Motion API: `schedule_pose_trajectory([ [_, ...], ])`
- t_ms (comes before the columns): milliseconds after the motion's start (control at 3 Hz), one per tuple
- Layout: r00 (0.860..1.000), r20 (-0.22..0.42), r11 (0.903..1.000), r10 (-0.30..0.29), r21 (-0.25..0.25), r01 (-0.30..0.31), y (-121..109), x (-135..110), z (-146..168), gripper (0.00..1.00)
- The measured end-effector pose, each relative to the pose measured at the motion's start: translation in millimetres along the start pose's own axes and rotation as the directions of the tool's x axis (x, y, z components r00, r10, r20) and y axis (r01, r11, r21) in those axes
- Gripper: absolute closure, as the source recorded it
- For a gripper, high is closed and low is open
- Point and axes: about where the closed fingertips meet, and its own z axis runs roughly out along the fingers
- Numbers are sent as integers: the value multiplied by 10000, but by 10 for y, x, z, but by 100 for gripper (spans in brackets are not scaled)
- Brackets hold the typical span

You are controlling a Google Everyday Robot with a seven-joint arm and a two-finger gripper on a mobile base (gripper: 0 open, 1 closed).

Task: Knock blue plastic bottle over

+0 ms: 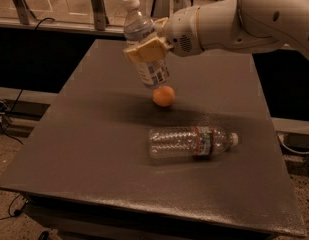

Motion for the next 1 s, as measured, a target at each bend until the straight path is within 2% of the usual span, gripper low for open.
schedule_pose_trajectory([
  [333, 9996, -238, 9994, 123, 314, -115, -346, 186, -103, 100],
  [1000, 9884, -1278, 9883, 815, 1385, -636, -1229, 843, -564, 100],
])
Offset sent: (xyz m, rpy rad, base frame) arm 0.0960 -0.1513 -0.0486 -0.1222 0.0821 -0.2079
